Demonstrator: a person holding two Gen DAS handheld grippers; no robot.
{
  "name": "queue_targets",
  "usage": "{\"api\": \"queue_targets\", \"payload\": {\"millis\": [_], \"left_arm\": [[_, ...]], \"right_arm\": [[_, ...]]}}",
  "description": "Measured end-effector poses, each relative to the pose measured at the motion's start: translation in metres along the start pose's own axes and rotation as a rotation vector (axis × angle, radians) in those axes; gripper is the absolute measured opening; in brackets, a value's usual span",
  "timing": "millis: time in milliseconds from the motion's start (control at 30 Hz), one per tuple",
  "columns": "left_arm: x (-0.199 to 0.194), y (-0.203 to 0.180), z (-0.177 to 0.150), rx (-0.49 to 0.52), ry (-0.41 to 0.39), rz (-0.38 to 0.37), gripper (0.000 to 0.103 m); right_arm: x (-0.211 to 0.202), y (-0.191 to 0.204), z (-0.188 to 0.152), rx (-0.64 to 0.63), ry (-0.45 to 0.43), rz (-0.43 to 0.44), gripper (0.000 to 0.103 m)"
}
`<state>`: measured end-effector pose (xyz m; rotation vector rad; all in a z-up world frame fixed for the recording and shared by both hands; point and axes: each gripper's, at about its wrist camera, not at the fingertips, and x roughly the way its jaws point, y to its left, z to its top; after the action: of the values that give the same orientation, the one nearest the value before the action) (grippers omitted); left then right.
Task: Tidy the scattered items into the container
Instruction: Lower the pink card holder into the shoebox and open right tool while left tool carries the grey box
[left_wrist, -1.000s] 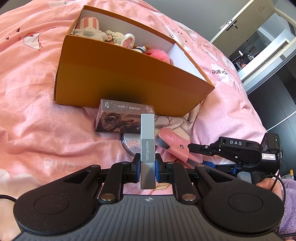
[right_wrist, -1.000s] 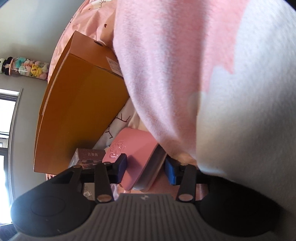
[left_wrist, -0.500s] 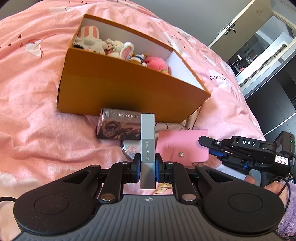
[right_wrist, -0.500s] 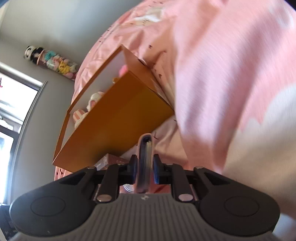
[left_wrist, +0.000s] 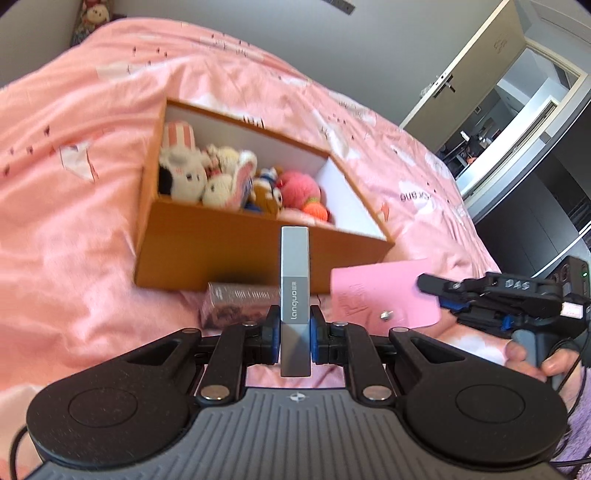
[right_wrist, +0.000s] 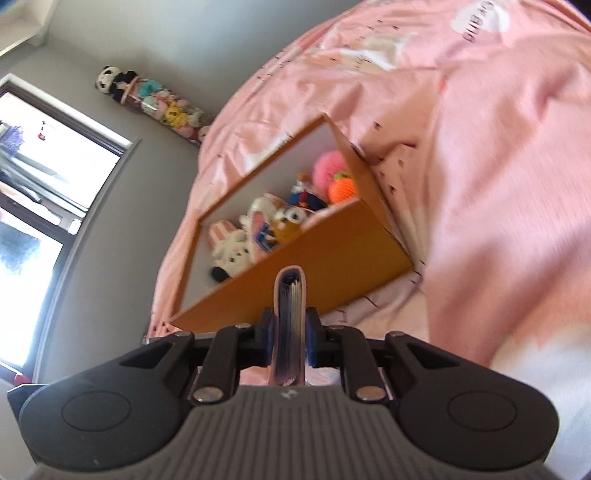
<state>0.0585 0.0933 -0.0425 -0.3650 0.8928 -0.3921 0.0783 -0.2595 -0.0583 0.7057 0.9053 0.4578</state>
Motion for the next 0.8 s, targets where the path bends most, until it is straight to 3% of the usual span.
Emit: {"api": "queue_targets", "payload": {"millis": [233, 367, 533, 800], "left_arm": [[-0.027, 0.005, 0.037, 0.048, -0.086, 0.036, 0.017], [-0.036, 0.010, 0.059, 0.072, -0.136, 0.083, 0.017], [-0.032, 0.019, 0.081, 0.088, -0.141, 0.122, 0.017], [-0.015, 0.034, 0.097, 0.099, -0.115, 0.136, 0.017]], "right_arm": [[0.005, 0.046, 0.043, -0.075, -0.036, 0.107, 0.018], [0.032, 0.070, 0.066, -0.130, -0.040, 0.115, 0.018], [0.090, 0.084, 0.081, -0.171, 0.038, 0.098, 0.018], [0.179, 0.087, 0.072, -0.221, 0.207, 0.048, 0.018]]}}
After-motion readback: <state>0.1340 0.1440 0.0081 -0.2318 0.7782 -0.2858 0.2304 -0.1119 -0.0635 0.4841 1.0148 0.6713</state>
